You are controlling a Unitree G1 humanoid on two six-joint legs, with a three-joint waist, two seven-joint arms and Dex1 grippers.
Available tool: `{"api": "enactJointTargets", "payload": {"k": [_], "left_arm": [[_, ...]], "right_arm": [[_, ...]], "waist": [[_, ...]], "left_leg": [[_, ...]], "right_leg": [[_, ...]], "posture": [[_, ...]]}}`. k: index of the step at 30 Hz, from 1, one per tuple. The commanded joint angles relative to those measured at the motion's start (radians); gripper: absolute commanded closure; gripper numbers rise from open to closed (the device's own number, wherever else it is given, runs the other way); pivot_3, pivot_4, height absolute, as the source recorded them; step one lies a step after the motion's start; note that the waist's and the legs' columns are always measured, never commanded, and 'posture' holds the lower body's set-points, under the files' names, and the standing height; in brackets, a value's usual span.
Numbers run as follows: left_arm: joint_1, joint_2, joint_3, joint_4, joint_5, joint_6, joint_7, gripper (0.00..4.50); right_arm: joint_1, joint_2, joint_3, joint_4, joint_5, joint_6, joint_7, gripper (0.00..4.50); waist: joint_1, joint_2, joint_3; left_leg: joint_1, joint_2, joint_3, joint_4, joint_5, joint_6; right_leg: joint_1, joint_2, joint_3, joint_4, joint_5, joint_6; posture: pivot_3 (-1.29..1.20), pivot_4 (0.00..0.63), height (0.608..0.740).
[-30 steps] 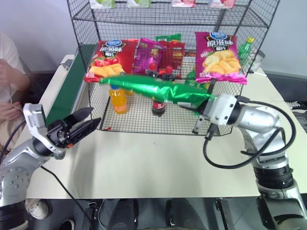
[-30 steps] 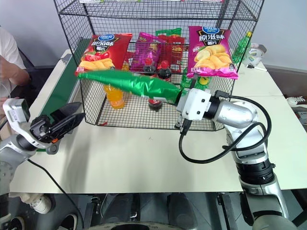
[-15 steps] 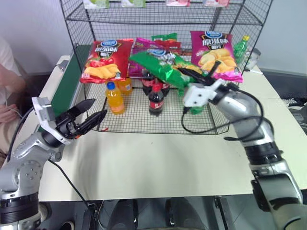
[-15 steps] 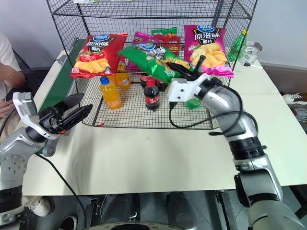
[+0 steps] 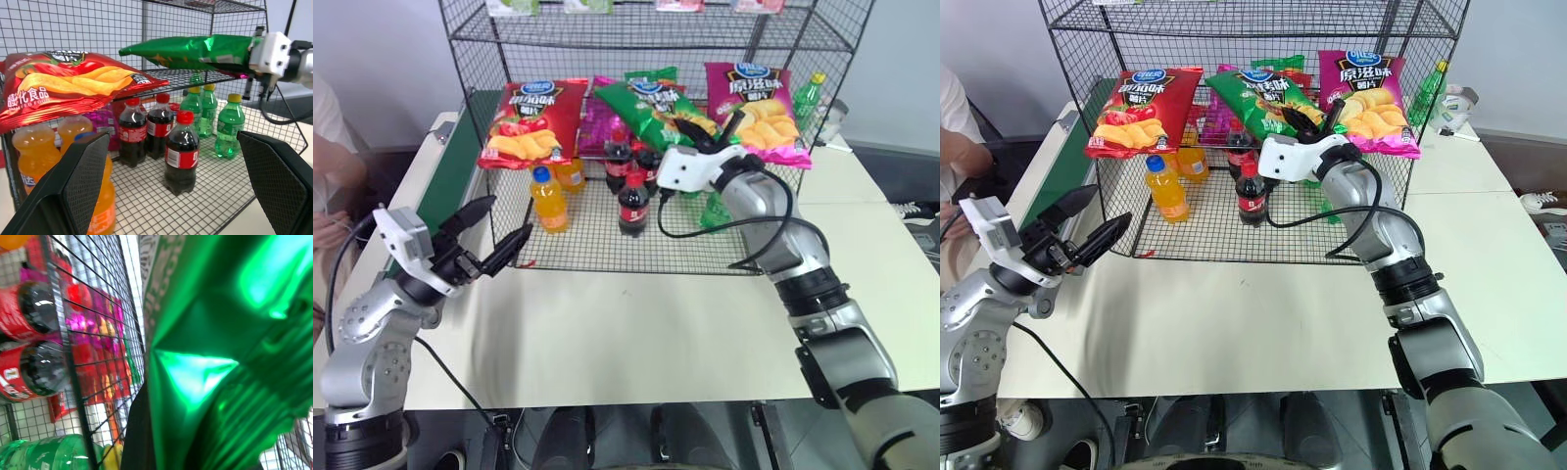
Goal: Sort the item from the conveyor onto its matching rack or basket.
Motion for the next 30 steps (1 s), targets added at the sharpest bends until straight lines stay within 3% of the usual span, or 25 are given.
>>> {"api": "enactJointTargets", "payload": {"k": [1,12,15,19,30], "left_arm": [[0.007,-0.004,0.014,-0.037,-0.011,-0.024,0.007,0.06],[0.000,-0.016,-0.012,-0.029,-0.005,-0.029,0.013,0.06],[-0.001,-0.019,-0.017,-0.030,-0.005,-0.029,0.016,0.00],[0.007,-0.022,-0.028,-0.033,0.002,-0.030,0.018,0.00],[0.015,-0.036,-0.042,-0.025,0.026,-0.048,0.017,0.00]], "right_arm": [[-0.038,0.011,-0.002,-0.013,-0.014,0.032,-0.042,4.50],[-0.052,0.064,0.009,0.023,0.051,0.078,-0.030,4.50],[-0.060,0.079,-0.005,0.030,0.092,0.080,-0.025,3.43],[-0.074,0.093,0.011,0.022,0.122,0.064,-0.016,1.56],[-0.087,0.181,-0.021,-0.061,0.294,0.047,0.023,1.56]], "waist": [[0.000,0.000,0.000],[-0.002,0.000,0.000],[-0.001,0.000,0.000],[-0.001,0.000,0.000],[0.001,0.000,0.000]], "left_leg": [[0.000,0.000,0.000,0.000,0.000,0.000],[0.000,0.000,0.000,0.000,-0.001,0.002],[-0.001,0.000,0.000,0.000,-0.001,0.002],[-0.001,0.000,0.000,0.001,-0.001,0.002],[-0.005,0.000,0.000,0.002,0.000,0.001]], "right_leg": [[0.000,0.000,0.000,0.000,0.000,0.000],[-0.001,0.000,0.000,0.001,0.000,0.000],[-0.001,0.000,0.000,0.002,0.000,0.000],[-0.001,0.000,0.000,0.003,0.000,0.000],[-0.010,0.000,0.001,0.010,0.000,0.000]], "posture": [[0.00,0.150,0.739],[0.00,0.150,0.739],[0.00,0.150,0.739],[0.00,0.150,0.739],[0.00,0.150,0.739]]}}
